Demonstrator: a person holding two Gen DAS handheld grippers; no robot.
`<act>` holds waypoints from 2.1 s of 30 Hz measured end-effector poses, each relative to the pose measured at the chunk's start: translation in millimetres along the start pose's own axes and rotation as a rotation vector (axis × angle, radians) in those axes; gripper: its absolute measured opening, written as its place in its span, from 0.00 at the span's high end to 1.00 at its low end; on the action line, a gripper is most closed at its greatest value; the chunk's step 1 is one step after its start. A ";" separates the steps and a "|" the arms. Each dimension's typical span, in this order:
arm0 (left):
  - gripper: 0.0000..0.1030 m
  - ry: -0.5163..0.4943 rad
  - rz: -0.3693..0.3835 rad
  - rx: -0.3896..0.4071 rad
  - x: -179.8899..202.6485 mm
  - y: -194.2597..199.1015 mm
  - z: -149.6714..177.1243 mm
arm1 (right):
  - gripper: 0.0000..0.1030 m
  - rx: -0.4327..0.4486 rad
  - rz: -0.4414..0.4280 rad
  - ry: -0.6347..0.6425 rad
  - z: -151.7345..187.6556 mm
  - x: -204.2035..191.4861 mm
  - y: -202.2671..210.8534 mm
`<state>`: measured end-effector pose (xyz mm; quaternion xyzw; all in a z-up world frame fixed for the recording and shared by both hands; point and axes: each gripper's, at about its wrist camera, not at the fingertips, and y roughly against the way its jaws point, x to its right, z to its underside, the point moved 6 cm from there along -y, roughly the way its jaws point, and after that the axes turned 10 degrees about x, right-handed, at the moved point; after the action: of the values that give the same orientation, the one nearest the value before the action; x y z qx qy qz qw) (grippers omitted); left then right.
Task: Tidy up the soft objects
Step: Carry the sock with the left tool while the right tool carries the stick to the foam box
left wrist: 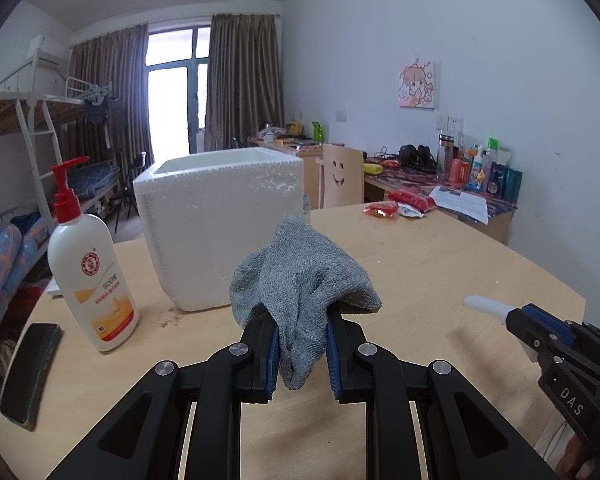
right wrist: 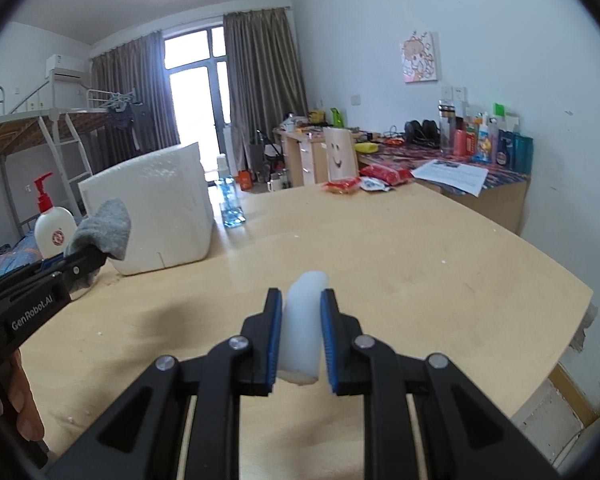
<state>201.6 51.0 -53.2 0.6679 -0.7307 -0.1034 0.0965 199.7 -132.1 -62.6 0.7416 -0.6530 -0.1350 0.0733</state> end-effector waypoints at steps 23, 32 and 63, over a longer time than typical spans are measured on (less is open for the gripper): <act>0.80 0.051 -0.166 0.117 -49.6 64.0 -23.0 | 0.78 0.109 -0.273 0.126 -42.0 -87.1 21.6; 0.80 0.056 -0.213 0.119 -65.3 76.9 -18.0 | 0.78 0.127 -0.356 0.184 -45.8 -121.3 26.0; 0.80 0.059 -0.138 0.083 -53.7 32.7 -52.7 | 0.78 0.109 -0.362 0.160 -68.3 -114.2 -8.0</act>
<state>189.9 106.2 6.4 0.7227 -0.6835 -0.0595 0.0830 214.9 -22.7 12.2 0.8581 -0.5076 -0.0511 0.0591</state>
